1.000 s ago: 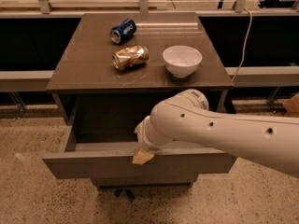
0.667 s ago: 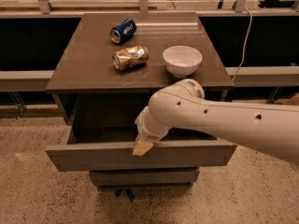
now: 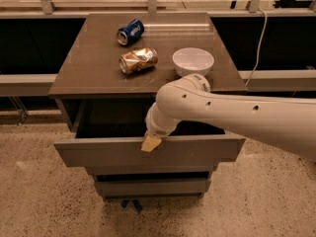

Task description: Close top drawer

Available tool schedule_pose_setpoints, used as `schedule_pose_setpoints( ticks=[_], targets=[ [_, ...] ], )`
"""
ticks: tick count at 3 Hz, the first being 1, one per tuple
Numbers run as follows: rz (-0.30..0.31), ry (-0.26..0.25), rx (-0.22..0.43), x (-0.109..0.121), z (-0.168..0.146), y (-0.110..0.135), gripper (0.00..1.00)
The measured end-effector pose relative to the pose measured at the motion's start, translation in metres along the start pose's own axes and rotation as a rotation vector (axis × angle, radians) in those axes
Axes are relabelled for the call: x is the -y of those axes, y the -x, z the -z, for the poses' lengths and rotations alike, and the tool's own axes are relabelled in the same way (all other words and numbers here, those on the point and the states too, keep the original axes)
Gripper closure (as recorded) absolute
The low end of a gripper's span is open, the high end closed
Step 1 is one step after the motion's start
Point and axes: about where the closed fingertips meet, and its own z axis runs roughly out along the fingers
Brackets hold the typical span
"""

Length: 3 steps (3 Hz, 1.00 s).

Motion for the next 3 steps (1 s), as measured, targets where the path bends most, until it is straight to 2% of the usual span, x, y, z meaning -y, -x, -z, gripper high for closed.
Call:
schedule_pose_setpoints(
  ticks=[1,2,3],
  targets=[
    [0.0,0.0,0.0,0.0,0.0,0.0,0.41],
    [0.005,-0.024,0.051,0.007,0.009,0.008,0.4],
    [0.037,-0.043,0.132,-0.004,0.034,0.022,0.25]
  ],
)
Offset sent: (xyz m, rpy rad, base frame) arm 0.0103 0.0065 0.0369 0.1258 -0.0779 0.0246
